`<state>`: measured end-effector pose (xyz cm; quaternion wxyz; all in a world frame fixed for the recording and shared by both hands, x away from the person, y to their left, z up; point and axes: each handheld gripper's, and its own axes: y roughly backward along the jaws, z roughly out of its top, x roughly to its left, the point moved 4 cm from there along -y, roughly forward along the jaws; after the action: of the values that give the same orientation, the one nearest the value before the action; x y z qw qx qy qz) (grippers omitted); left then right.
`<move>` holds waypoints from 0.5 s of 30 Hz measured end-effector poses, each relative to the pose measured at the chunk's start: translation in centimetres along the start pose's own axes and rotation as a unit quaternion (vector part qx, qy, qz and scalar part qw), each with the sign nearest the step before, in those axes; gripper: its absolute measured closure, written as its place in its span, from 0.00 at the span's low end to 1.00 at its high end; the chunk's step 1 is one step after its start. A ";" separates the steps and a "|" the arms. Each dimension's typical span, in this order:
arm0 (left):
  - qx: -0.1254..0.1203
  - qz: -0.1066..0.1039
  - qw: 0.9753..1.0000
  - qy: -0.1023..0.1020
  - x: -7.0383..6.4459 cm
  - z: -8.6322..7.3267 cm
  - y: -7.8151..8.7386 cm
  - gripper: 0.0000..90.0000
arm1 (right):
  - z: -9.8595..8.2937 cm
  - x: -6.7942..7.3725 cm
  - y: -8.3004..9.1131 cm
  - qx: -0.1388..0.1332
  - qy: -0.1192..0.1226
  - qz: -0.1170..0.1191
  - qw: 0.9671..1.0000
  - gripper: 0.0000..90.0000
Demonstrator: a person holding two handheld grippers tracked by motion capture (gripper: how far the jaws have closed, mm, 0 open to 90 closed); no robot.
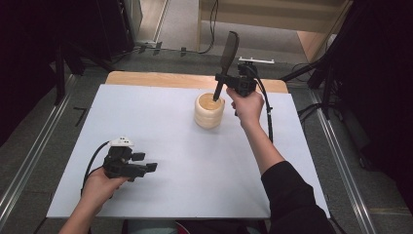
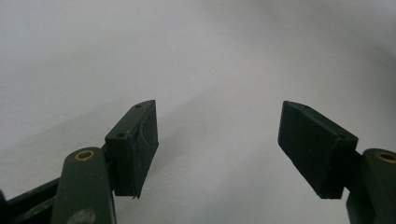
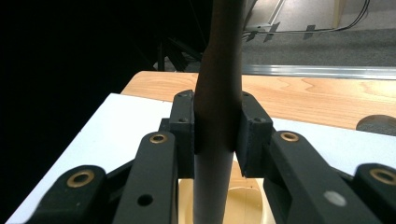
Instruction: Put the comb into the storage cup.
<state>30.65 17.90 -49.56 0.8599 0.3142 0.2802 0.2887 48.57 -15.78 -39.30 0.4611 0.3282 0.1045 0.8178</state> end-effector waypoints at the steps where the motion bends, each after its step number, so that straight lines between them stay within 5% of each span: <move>1: 0.000 -0.001 1.000 -0.001 0.0 0.0 0.0 0.33 | 0.0 0.0 -0.1 -0.001 0.001 -0.002 1.000 0.78; 15: 0.000 -0.001 1.000 0.000 -0.1 0.0 0.0 0.33 | -0.6 -0.3 -1.7 -0.010 0.008 -0.014 1.000 0.78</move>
<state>30.63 17.84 -49.57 0.8603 0.3139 0.2799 0.2881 49.49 -14.98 -40.66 0.4751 0.3158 0.1050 0.8145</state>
